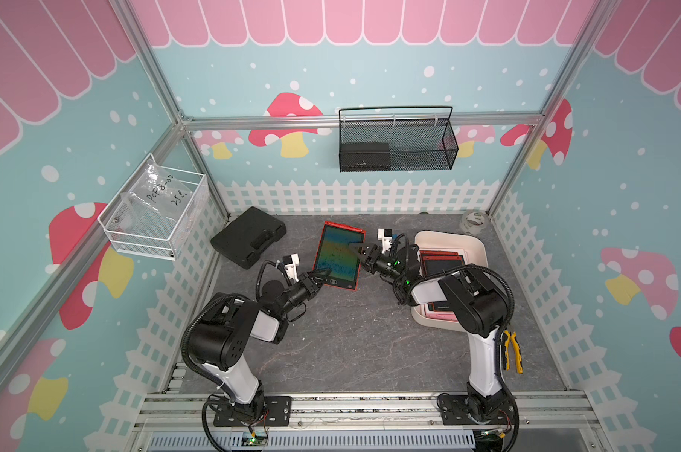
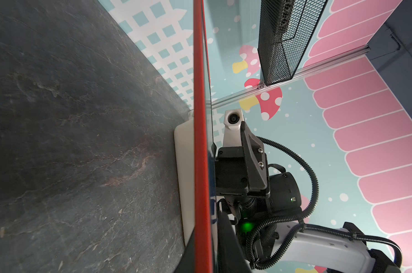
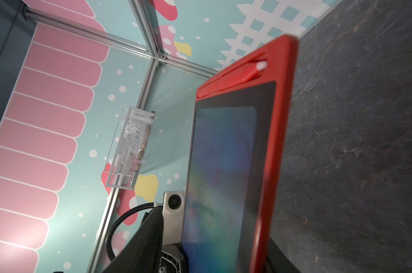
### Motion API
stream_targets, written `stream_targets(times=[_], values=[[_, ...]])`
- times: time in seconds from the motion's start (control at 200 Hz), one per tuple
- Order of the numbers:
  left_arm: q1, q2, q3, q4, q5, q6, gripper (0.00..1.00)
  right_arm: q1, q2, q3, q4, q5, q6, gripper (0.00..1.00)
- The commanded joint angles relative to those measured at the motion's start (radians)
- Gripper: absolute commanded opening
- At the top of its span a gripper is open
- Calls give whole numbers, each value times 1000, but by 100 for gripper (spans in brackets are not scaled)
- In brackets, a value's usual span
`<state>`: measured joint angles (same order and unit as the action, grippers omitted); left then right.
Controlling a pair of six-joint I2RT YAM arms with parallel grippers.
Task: Take out the writing tablet from the storage box
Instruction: Place the writing tablet at the center of the board.
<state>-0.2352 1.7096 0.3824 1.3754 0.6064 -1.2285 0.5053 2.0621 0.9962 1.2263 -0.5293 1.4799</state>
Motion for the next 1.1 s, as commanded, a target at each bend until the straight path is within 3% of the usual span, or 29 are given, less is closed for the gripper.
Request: stream_targets(times=[0.0,0.361,0.521,0.686,0.957,1.097], values=[[32,12,11,42,27,-25,12,-15,-32,8,-45,3,-44,59],[109,51,23,42,44,-40,7,-53,-75,-8,-265,24,-183,64],[216,96,39,42,64,-47,7,-57,-153,37,-612,53,-416,64],[278,228,114,42,101,-64,7,-54,-248,66,-878,99,-611,64],[291,360,170,42,103,-27,7,-43,-259,26,-950,39,-743,63],[304,387,195,44,107,-17,8,-14,-288,-17,-974,92,-782,62]])
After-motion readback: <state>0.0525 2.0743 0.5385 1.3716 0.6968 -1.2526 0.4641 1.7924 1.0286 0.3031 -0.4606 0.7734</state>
